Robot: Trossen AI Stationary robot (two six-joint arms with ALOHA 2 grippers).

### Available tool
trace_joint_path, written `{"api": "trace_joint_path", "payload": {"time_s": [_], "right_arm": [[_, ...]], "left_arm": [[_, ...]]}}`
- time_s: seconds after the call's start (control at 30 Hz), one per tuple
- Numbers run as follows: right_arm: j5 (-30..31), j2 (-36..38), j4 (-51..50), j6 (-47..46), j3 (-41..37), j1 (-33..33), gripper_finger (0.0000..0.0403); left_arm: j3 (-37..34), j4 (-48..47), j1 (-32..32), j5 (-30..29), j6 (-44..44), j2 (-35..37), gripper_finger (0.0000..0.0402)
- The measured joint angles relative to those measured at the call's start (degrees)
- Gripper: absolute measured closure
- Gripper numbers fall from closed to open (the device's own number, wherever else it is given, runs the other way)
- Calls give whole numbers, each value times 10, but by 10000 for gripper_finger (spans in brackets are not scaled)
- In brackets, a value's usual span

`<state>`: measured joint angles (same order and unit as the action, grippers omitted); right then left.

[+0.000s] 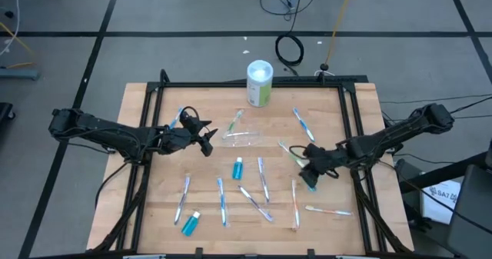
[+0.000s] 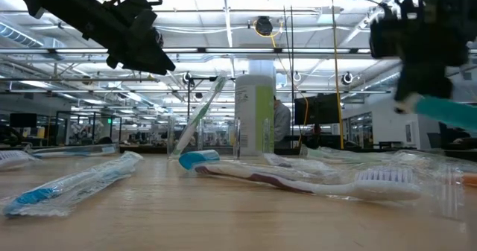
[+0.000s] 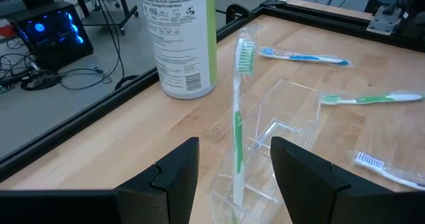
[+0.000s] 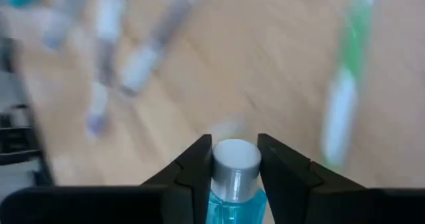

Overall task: Pick & Place toothbrushing station
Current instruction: Put the top right blue mouthwash into the transparent organizer

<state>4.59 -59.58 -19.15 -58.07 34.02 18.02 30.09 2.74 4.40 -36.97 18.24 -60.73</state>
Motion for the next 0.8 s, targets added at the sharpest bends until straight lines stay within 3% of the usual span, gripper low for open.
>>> {"api": "trace_joint_path", "payload": {"time_s": [0.17, 0.4, 0.6, 0.7, 0.8], "right_arm": [[101, -1, 192, 163, 0, -5, 304], [196, -71, 528, 507, 0, -28, 296], [156, -199, 841, 693, 1, -66, 305], [101, -267, 916, 723, 6, -94, 306], [88, -324, 938, 701, 33, -124, 300]], "left_arm": [[0, 3, 0, 0, 0, 0, 211], [0, 4, 0, -1, 1, 0, 211], [0, 4, 0, -1, 1, 0, 211], [0, 5, 0, -2, 0, 0, 211], [0, 5, 0, -2, 0, 0, 211]]}}
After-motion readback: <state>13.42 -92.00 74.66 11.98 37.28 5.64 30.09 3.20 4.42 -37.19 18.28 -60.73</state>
